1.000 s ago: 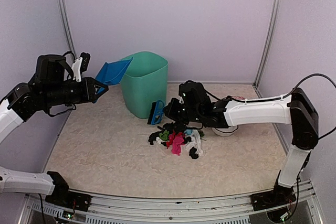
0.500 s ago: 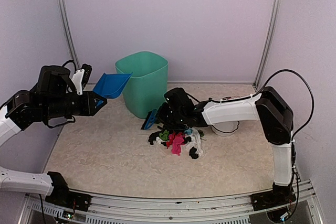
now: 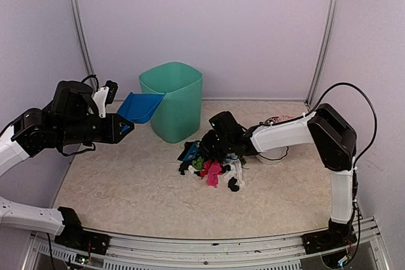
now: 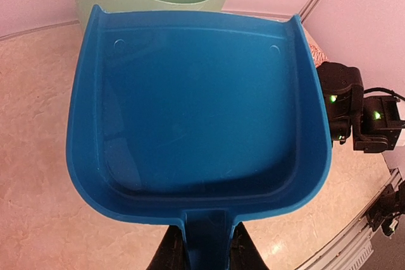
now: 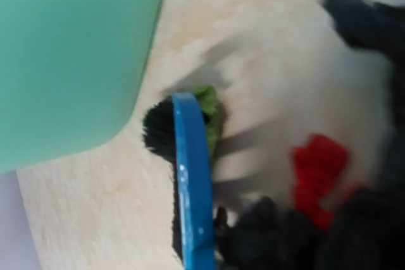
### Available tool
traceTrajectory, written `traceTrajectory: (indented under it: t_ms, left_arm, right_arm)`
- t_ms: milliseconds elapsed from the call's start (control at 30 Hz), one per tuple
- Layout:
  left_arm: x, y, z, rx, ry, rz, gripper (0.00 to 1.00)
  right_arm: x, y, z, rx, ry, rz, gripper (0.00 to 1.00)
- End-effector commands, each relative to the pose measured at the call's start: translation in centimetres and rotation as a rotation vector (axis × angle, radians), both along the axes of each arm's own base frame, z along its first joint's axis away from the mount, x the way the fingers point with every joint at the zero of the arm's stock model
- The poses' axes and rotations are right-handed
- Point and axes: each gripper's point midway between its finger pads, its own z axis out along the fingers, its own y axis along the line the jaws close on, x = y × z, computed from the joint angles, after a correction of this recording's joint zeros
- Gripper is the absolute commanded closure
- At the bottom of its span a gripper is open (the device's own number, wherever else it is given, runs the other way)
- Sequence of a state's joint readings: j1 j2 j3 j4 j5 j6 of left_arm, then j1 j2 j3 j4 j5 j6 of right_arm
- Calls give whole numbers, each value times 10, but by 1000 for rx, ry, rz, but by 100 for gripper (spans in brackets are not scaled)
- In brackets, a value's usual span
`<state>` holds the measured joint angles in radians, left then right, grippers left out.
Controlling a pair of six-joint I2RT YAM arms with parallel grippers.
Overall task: Sweep away the paper scraps from the table
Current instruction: Sweep the paper scraps at the center of the board.
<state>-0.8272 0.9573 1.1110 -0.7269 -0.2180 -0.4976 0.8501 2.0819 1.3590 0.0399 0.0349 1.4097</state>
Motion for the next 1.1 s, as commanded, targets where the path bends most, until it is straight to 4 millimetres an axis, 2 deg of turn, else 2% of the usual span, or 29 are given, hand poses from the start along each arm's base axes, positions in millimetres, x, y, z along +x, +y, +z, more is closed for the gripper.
traceTrajectory:
  t_ms: [0, 133, 267, 400, 633, 767, 900, 1067]
  left_arm:
    - [2, -6, -4, 7, 0, 6, 100]
    - [2, -11, -4, 15, -4, 5, 100]
    - [-1, -16, -8, 25, 1, 2, 100]
    - [-6, -21, -10, 24, 5, 0, 100]
    - [-16, -30, -12, 26, 4, 9, 100]
    - [-20, -34, -12, 23, 4, 10, 100]
    - [-22, -37, -9, 20, -1, 10, 100]
    - [-24, -39, -7, 24, -2, 10, 100]
  right_arm:
    - [-22, -37, -16, -50, 91, -27, 100]
    - [-37, -58, -17, -67, 109, -22, 100]
    - [-51, -74, -9, -70, 98, -3, 100]
    - [-56, -80, 16, -65, 22, 43, 100]
    - [-63, -73, 70, -44, -137, 161, 100]
    - [-69, -59, 96, -31, -227, 232, 100]
    - [-79, -29, 115, 6, -313, 351, 100]
    - [-96, 12, 115, 7, -358, 510, 100]
